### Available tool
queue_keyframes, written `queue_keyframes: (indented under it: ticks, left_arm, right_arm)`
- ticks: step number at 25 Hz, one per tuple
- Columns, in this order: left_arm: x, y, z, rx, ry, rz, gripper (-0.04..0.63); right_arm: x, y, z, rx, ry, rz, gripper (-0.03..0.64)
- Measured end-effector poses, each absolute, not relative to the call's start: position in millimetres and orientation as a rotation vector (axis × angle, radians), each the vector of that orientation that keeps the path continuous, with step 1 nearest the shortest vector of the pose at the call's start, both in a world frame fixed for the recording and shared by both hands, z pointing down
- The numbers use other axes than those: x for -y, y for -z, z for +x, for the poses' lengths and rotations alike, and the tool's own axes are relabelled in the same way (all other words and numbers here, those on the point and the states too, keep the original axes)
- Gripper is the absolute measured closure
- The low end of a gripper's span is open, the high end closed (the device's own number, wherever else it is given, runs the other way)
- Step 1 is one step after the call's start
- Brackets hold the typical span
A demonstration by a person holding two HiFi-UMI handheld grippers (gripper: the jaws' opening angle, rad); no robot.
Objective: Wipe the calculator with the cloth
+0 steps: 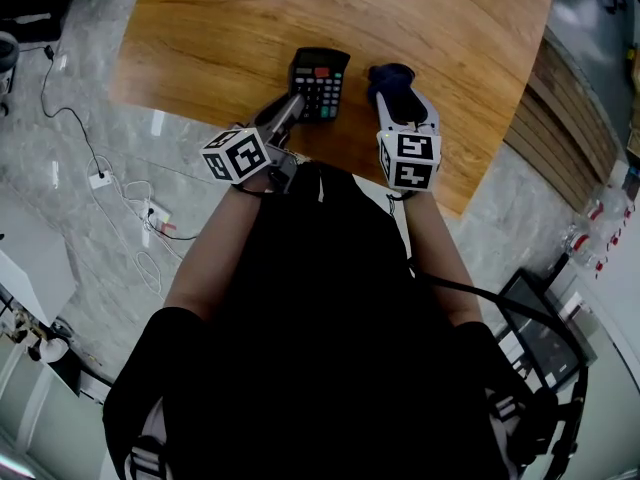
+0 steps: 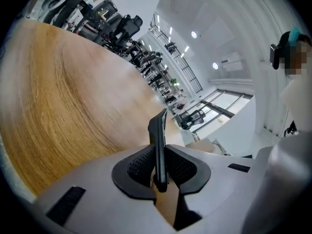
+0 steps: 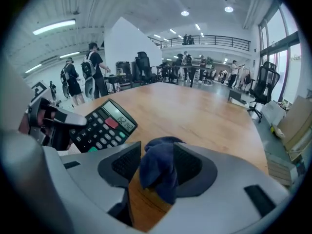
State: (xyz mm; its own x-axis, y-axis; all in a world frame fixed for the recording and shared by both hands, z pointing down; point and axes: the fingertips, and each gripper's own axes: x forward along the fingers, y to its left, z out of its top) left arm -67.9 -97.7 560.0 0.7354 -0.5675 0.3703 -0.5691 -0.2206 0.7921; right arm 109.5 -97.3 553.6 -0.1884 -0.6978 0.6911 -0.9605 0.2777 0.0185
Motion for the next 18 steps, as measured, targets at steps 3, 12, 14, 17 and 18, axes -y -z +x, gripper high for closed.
queue_keyframes:
  ticks: [3,12,14,17,18]
  left_arm:
    - [97.0,-556.4,-66.7,0.880,0.004,1.876,0.523]
    - [95.6,-551.0,-67.6,0.847,0.034,1.890,0.523]
    - [93.9,-548.5,-67.9,0.839,0.058,1.878,0.523]
    - [91.3,-541.8,-64.5,0.817,0.082,1.877,0.523]
    - [90.8,-539.4,-62.6,0.809,0.090,1.877,0.524]
  right_arm:
    - [94.8,-576.7,122.1,1.883,-0.618,1.465,0.456]
    - [91.6,-621.9,122.6,1.824,-0.601,1.395,0.459]
    - [90.6,-619.9,118.4,1.841,-0.541,1.333,0.477]
    - [88.7,-616.0,115.1,1.858,-0.433,1.268,0.499]
    - [88.1,-615.4,114.8,1.864,-0.415,1.260,0.506]
